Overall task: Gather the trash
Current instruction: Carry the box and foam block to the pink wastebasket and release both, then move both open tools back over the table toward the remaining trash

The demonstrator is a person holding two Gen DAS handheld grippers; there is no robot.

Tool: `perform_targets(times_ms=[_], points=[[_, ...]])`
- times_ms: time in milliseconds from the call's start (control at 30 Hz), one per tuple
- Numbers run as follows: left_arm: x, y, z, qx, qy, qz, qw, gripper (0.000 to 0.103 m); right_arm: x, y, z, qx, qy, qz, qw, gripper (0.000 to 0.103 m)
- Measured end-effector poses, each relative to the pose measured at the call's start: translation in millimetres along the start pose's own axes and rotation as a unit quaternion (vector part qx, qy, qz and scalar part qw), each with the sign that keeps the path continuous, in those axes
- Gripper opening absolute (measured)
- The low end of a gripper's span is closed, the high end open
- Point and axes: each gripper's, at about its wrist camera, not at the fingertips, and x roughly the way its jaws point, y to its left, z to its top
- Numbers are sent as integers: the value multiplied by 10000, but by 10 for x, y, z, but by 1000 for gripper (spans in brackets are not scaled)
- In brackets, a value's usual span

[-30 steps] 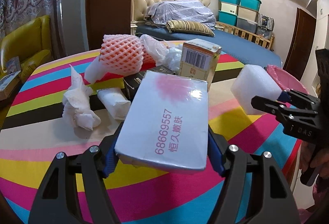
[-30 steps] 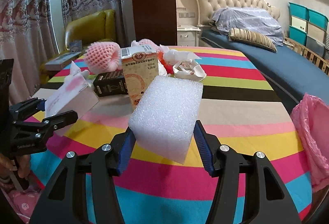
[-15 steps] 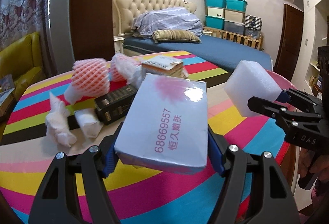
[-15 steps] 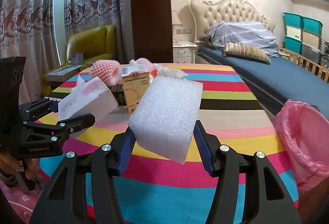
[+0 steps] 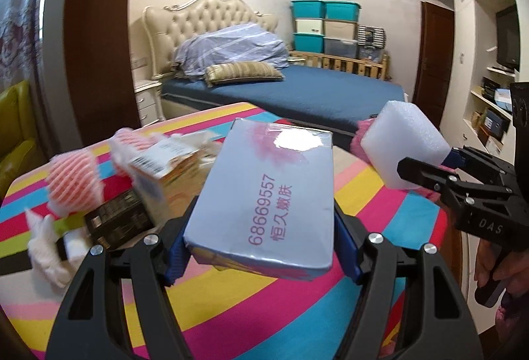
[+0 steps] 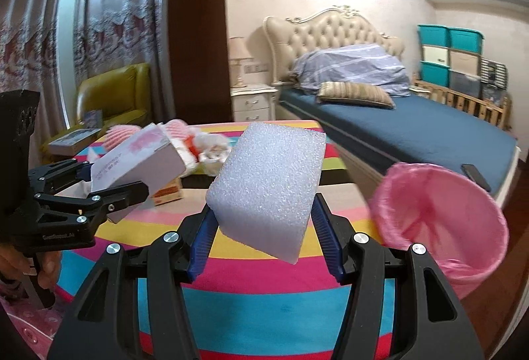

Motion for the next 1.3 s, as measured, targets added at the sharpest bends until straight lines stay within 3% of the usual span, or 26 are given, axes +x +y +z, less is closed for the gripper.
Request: perform_targets(times_ms=[367,633,1033,1133,1200,1300], points=[[510,-526,334,176,106,-778,9968,69,-258,-877,-97,403,-139,-785,9960,54],[1104,-1053,719,273,206,-1519,9878,69,-321,-1510,-191,633,-101,-1258,9900,54],[1908,-1770,1059,388,432,-2031,9774,70,-139,-2132,-293,849,-57,-1465,9855,55],[2120,-1911,1103,358,520,-2191,9737,75,-73,-2273,-356,896,-132,-1445,9854,59],[2215,-1945,1121,285,550,-2132,9750,88,-62,-2377,-417,1066,-195,-1467,9832,82],[2184,-1859,1136,56,547,-2040,9774,94,-172,-2406,-499,1271,-288,-1493,9802,82]])
